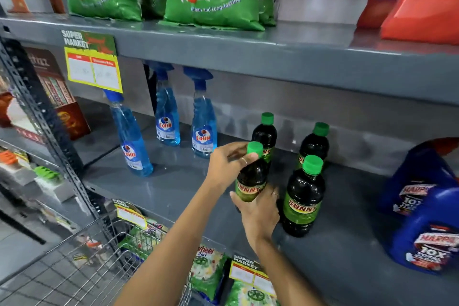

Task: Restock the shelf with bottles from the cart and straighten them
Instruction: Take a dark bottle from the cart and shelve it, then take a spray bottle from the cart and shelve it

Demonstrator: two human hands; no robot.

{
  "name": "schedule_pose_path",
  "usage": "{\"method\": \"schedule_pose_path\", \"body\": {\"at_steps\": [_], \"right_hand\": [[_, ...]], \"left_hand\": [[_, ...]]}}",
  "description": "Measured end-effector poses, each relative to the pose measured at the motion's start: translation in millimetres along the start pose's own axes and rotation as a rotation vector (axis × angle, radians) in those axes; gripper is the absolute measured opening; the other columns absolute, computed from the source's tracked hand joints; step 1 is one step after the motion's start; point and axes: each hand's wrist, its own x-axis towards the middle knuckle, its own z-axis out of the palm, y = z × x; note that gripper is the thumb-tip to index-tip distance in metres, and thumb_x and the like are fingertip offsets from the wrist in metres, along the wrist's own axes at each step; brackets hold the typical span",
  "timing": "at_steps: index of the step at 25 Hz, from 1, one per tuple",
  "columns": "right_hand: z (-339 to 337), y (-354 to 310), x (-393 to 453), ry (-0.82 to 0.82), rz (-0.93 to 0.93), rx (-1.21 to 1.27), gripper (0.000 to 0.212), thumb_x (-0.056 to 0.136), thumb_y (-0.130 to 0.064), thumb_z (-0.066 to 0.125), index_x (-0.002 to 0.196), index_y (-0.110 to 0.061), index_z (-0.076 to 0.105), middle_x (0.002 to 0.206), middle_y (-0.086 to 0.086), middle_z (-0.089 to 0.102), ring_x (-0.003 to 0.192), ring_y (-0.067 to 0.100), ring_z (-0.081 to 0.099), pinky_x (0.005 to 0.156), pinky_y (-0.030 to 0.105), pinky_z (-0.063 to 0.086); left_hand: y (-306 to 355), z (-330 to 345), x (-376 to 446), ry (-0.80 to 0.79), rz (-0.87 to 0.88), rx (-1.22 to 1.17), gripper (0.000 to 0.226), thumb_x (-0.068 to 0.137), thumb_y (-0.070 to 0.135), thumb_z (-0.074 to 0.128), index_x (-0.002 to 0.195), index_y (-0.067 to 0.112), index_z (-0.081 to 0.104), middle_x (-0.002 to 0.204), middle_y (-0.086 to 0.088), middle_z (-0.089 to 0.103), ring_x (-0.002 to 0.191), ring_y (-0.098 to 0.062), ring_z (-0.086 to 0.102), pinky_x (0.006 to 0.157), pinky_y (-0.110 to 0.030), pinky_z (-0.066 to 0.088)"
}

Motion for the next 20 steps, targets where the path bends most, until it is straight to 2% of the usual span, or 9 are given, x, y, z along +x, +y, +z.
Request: {"method": "schedule_pose_path", "body": {"at_steps": [4,7,12,14,16,20], "right_hand": [[4.8,3.6,5.5,0.046,-0.038,-0.034,0.076,0.056,-0.054,0.079,0.106,-0.007,0.046,0.111,0.013,0.054,0.103,0.036,0.057,0.067,0.042,0.051],[3.7,4.8,2.3,0.007,-0.030,-0.066,0.079,0.057,-0.051,0.079,0.112,-0.007,0.043,0.117,0.012,0.053,0.107,0.034,0.055,0.069,0.043,0.052],[-9.7,9.4,-10.7,-0.181,-0.016,-0.021,0.082,0.068,-0.032,0.079,0.130,-0.003,0.034,0.133,0.017,0.045,0.124,0.031,0.044,0.095,0.036,0.043],[-18.4,7.5,-24.4,-0.226,-0.016,0.000,0.088,0.070,-0.029,0.077,0.137,-0.002,0.025,0.141,0.019,0.037,0.129,0.031,0.039,0.100,0.034,0.039],[-28.3,6.2,-40.2,-0.247,-0.031,-0.005,0.093,0.073,-0.028,0.076,0.141,-0.003,0.017,0.147,0.018,0.030,0.134,0.030,0.035,0.103,0.034,0.037],[-45.1,6.2,-78.6,-0.290,-0.097,0.049,0.074,0.078,-0.023,0.071,0.137,-0.007,0.028,0.144,0.013,0.035,0.132,0.027,0.037,0.103,0.037,0.039]], "left_hand": [[-6.0,3.6,8.2,-0.015,0.014,-0.042,0.030,0.076,0.003,0.068,0.106,0.006,0.066,0.097,-0.003,0.069,0.075,0.010,0.065,0.072,-0.007,0.050],[-6.1,5.7,7.2,-0.012,0.018,-0.038,0.031,0.077,0.006,0.069,0.108,0.006,0.066,0.097,-0.003,0.069,0.078,0.006,0.065,0.075,-0.009,0.051],[4.8,10.6,-4.0,0.029,-0.033,-0.080,0.033,0.077,0.006,0.069,0.109,0.003,0.064,0.105,-0.009,0.069,0.077,0.005,0.064,0.071,-0.005,0.050],[14.0,8.3,-9.9,0.028,-0.090,-0.111,0.039,0.075,0.006,0.071,0.113,0.002,0.062,0.112,-0.015,0.068,0.090,-0.009,0.066,0.079,-0.012,0.051],[20.9,3.5,-21.4,0.068,-0.122,-0.060,0.043,0.074,0.011,0.073,0.115,0.004,0.060,0.112,-0.010,0.067,0.099,-0.017,0.063,0.089,-0.024,0.049],[27.7,-20.2,-66.7,0.204,-0.171,-0.035,0.031,0.075,0.015,0.073,0.103,0.004,0.065,0.093,-0.008,0.067,0.074,-0.010,0.059,0.074,-0.025,0.048]]}}
